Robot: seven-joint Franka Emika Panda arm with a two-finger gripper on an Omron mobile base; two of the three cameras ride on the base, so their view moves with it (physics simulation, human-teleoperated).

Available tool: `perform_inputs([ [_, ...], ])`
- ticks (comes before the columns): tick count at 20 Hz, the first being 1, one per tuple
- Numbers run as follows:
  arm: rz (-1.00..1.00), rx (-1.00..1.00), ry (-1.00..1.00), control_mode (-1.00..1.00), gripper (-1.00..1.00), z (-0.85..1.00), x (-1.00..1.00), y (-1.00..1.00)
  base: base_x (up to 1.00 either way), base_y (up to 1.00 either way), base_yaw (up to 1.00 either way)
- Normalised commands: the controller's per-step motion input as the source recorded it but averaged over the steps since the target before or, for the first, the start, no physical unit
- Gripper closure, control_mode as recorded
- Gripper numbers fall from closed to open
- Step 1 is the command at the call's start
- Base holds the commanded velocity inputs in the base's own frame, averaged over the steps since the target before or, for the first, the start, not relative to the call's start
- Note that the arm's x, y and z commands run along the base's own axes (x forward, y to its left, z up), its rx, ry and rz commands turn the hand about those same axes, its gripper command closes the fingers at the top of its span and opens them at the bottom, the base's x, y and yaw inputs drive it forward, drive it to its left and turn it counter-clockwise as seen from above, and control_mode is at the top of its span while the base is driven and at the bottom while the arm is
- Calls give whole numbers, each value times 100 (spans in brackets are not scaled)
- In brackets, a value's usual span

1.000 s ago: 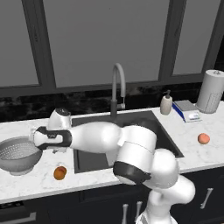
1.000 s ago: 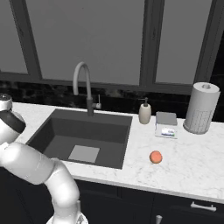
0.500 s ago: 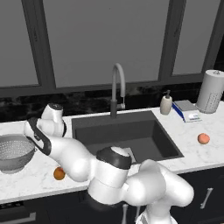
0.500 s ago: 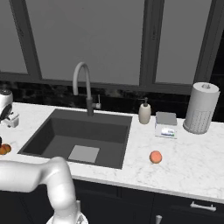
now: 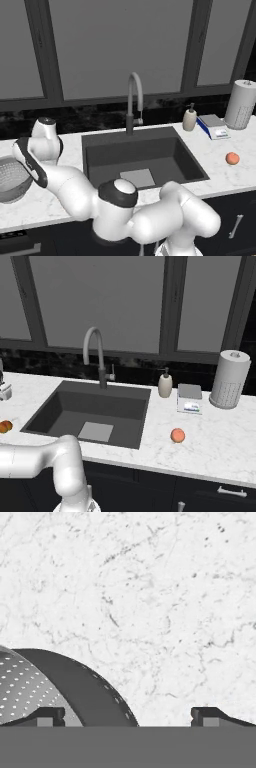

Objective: Put the colander in the sink, put the peach, peach in the colander, and turn on the sink faucet and pour water over the colander.

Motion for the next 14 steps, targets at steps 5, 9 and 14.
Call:
perform_inputs([
  [5, 0, 0, 0, -100, 100, -31, -18, 21, 0, 0, 0],
  [9, 0, 0, 0, -100, 100, -27, -30, 1, 0, 0, 0],
  [14, 0, 2, -5, -100, 100, -12, -33, 1, 0, 0, 0],
])
